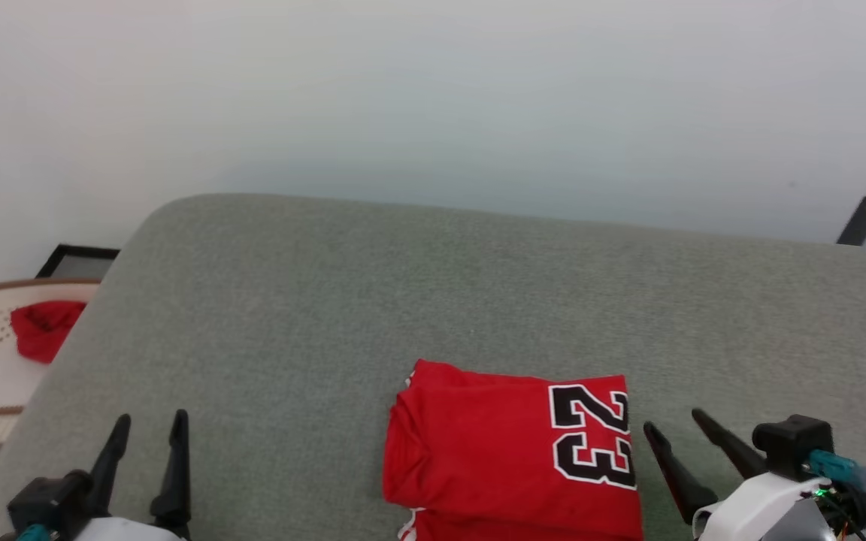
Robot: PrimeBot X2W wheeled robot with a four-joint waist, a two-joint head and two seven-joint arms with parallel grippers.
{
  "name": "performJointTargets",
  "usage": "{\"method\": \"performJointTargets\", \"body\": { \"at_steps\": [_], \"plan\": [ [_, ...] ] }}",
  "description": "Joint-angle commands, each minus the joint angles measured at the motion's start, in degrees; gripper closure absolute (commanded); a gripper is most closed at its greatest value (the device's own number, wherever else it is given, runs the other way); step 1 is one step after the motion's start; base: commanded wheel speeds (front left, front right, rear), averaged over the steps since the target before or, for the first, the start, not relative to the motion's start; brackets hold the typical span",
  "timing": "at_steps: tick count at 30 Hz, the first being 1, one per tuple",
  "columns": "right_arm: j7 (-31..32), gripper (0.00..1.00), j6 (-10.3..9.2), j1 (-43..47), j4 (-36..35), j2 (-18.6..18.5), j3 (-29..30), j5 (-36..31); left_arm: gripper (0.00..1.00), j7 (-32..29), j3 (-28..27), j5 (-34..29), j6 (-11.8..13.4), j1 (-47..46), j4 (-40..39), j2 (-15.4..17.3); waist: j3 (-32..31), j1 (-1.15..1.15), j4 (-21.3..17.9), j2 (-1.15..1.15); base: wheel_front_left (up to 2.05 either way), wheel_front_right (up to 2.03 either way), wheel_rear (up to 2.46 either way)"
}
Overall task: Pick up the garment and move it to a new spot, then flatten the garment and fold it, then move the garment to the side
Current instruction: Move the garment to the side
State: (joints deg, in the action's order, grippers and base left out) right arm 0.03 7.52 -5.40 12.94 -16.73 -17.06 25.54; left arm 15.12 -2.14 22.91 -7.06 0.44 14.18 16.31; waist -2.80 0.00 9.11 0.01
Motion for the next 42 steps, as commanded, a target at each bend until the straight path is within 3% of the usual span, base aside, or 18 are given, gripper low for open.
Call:
{"method": "performJointTargets", "body": {
  "at_steps": [1, 15, 28, 29, 30, 42],
  "plan": [
    [1.95, 0.0, -0.06, -0.6, 0.63, -0.44, -0.57, 0.9, 0.0, -0.02, 0.41, -0.49, -0.16, -0.58, 0.13, -0.16, 0.79, 0.0, 1.05, -0.01, 0.0, 0.0, 0.0],
    [15.18, 0.0, -0.06, -4.79, 2.31, -2.8, -5.38, 1.87, 0.0, -0.02, 2.19, -0.04, -0.4, -3.93, -0.51, -1.63, 7.37, 0.0, 3.48, -0.01, 0.0, 0.0, 0.0],
    [28.52, 0.0, -0.06, -6.27, 6.83, 0.03, -4.23, 4.2, 0.0, -0.02, 2.25, -0.08, -0.42, -5.97, 0.2, -2.62, 9.89, 0.0, 4.08, -0.01, 0.0, 0.0, 0.0],
    [29.34, 0.66, -0.06, -6.65, 6.83, 0.4, -3.7, 4.13, 0.0, -0.02, 2.26, 0.01, -0.43, -6.0, 0.22, -2.63, 9.88, 0.0, 4.06, -0.01, 0.0, 0.0, 0.0],
    [30.94, 1.0, -0.06, -6.89, 7.01, 0.53, -3.44, 4.4, 0.0, -0.02, 2.25, 0.07, -0.44, -6.03, 0.26, -2.65, 9.83, 0.0, 4.07, -0.01, 0.0, 0.0, 0.0],
    [34.93, 1.0, -0.08, -13.26, 4.07, -3.1, 2.38, 3.73, 0.0, -0.02, 2.31, -0.3, -0.48, -6.88, -0.82, -2.64, 11.21, 0.0, 3.02, -0.01, 0.0, 0.0, 0.0]
  ]
}}
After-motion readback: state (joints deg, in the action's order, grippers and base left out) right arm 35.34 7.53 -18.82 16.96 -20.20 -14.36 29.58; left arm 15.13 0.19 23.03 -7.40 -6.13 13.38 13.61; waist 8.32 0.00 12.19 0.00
